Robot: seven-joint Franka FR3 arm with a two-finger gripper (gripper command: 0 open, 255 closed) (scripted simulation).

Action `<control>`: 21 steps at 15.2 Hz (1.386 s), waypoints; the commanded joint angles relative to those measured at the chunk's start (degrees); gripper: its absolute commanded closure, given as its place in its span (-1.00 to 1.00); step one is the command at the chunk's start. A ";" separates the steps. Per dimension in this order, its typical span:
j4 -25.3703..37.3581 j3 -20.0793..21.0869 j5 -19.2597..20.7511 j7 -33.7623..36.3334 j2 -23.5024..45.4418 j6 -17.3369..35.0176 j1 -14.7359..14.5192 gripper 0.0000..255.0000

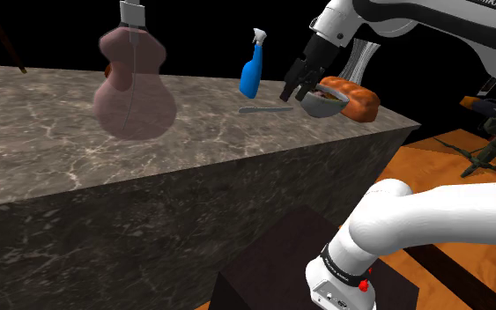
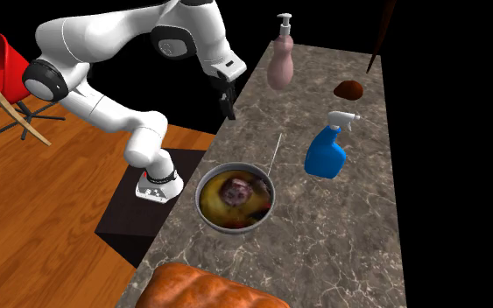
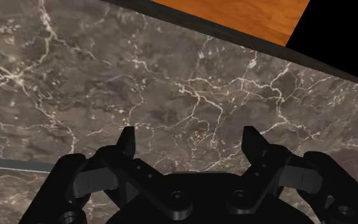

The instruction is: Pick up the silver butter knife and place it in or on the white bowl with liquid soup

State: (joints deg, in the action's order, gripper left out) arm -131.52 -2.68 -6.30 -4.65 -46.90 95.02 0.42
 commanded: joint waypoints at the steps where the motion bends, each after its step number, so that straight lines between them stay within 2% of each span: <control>1: 0.00 0.00 0.00 0.00 0.00 0.00 0.00 -1.00; 5: 2.47 -9.06 4.06 -21.67 5.81 0.85 -5.24 -1.00; 9: 8.09 -17.26 6.52 -43.11 14.30 1.28 -11.04 -1.00; 12: 13.80 -22.61 6.82 -59.15 21.93 1.22 -15.42 -1.00; 16: 22.58 -28.26 5.09 -80.44 33.17 0.59 -20.42 -1.00; 21: 19.64 -28.16 5.04 -81.47 33.44 3.64 -20.41 -1.00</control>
State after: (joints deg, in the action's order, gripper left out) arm -111.08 -30.83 -1.24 -85.89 -13.55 97.78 -19.94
